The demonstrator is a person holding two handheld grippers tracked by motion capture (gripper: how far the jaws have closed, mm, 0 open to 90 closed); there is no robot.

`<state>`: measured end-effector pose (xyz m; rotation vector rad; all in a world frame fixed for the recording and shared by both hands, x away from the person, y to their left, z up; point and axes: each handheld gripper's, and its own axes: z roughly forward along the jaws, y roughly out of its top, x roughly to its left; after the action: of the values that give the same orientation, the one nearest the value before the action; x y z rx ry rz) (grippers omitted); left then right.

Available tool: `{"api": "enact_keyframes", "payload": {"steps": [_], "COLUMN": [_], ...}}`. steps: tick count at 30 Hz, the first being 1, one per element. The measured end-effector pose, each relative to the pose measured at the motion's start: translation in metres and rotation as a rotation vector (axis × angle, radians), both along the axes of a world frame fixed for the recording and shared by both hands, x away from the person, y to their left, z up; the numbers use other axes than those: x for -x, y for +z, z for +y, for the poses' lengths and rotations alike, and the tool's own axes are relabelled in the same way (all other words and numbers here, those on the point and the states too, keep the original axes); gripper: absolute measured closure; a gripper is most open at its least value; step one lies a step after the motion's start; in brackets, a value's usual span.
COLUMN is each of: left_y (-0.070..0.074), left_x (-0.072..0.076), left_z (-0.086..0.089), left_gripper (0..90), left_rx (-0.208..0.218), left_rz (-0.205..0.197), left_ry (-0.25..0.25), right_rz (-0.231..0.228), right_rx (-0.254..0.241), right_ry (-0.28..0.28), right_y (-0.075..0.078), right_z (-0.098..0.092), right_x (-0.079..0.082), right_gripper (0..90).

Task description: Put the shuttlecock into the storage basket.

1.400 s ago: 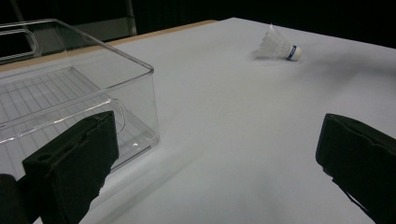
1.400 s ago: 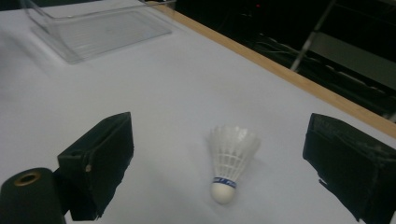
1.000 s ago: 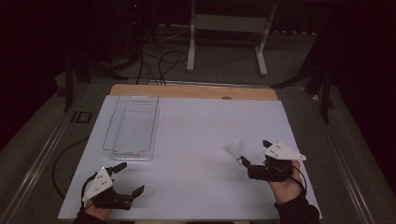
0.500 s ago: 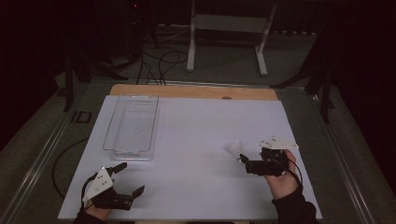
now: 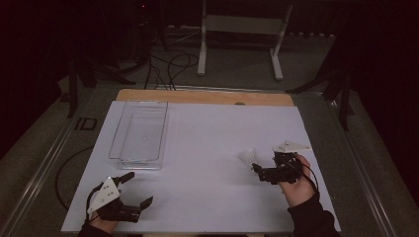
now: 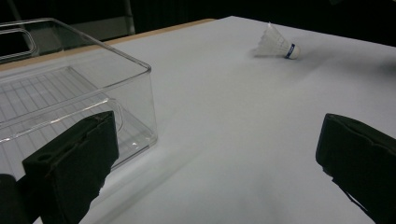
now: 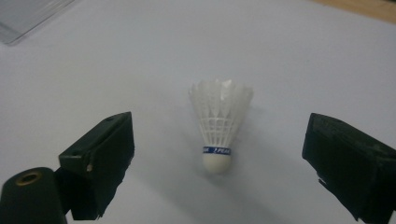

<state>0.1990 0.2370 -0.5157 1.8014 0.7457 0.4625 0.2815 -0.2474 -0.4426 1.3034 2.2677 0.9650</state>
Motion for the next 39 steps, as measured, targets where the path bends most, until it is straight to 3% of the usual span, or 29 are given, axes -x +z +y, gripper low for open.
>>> {"api": "enact_keyframes", "payload": {"steps": [4,21,36,39], "left_y": [0.0,0.0,0.0,0.0], "left_x": [0.0,0.0,0.0,0.0], "left_z": [-0.001,0.0,0.0,0.0], "left_gripper": [0.1,0.1,0.1,0.1], "left_rx": [-0.006,-0.002,0.0,0.0], "left_rz": [0.0,0.0,-0.002,-0.001], "left_ry": [-0.002,-0.002,-0.001,-0.002], "right_rz": [0.056,0.108,0.218,0.235], "right_rx": [-0.009,0.039,0.11,0.105], "right_ry": [0.025,0.043,0.079,0.082], "right_y": [-0.006,-0.008,-0.018,-0.019], "right_z": [0.002,0.002,0.008,0.009], "right_x": [-0.004,-0.012,-0.022,-0.023], "right_gripper": [9.2,12.4,11.6,11.6]}}
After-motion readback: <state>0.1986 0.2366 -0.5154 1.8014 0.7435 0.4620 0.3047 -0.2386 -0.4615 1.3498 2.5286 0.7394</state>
